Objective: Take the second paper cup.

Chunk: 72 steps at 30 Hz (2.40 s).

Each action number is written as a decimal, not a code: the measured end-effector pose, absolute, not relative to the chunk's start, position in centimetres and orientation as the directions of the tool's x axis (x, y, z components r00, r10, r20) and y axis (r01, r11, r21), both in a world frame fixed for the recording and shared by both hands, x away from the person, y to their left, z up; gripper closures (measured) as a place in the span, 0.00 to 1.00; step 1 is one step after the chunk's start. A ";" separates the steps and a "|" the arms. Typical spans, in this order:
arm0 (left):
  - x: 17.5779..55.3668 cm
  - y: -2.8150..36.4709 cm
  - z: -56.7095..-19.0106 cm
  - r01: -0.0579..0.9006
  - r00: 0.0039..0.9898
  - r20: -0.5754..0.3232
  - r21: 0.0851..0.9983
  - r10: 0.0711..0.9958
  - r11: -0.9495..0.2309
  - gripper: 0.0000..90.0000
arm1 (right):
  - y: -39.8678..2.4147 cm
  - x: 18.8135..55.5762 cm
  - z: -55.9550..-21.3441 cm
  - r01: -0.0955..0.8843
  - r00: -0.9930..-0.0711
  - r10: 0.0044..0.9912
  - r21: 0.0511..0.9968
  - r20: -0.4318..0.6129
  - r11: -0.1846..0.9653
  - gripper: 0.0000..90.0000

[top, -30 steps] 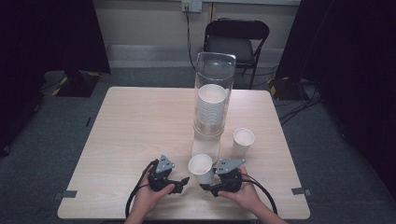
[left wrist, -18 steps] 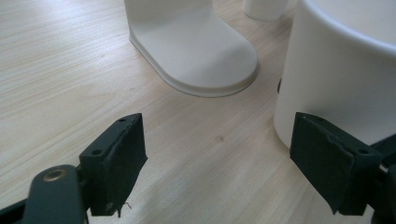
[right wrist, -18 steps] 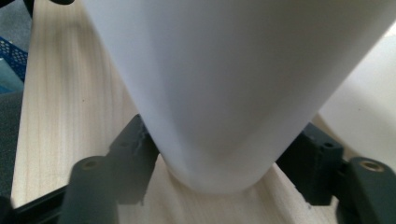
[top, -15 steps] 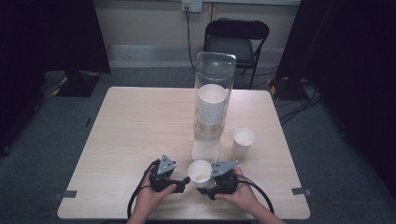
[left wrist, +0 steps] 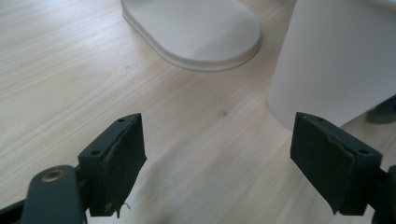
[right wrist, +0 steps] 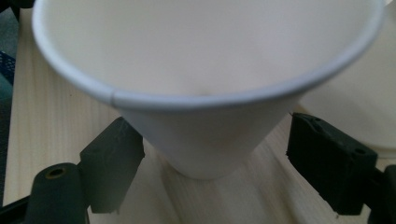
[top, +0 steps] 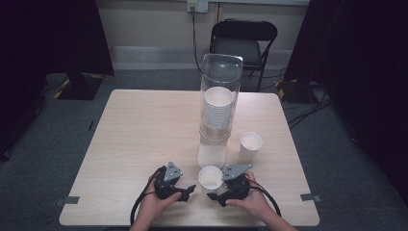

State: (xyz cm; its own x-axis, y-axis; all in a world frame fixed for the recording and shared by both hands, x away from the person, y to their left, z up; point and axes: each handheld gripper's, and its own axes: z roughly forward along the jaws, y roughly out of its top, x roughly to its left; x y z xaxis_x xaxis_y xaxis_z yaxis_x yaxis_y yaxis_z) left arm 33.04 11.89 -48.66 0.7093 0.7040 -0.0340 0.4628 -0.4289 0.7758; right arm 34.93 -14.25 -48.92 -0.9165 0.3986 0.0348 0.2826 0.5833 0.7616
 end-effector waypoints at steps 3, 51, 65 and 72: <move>33.1 12.1 -48.8 0.465 0.708 -0.028 0.771 0.706 -0.436 0.20 | -14.7 35.0 -48.8 0.297 -0.912 0.407 0.758 0.046 0.581 0.19; 33.3 13.0 -50.1 0.478 0.714 -0.013 0.739 0.700 -0.475 0.17 | -25.7 34.5 -47.3 0.383 -0.852 0.519 0.757 0.068 0.529 0.16; 33.3 13.0 -50.1 0.478 0.715 -0.013 0.738 0.699 -0.475 0.17 | -28.7 34.8 -47.7 0.417 -0.814 0.575 0.766 0.077 0.488 0.16; 33.3 13.0 -50.1 0.478 0.715 -0.013 0.738 0.699 -0.476 0.17 | -30.1 35.1 -47.9 0.434 -0.796 0.599 0.770 0.085 0.468 0.16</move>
State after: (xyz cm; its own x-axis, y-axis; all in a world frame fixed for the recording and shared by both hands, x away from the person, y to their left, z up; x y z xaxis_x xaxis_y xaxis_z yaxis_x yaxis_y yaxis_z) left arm 33.30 12.96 -50.09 0.7151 0.6989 -0.0130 0.4783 -0.4756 0.7383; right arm 35.14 -30.08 -47.94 -0.7963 0.5990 0.0846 0.4339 0.4680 0.7699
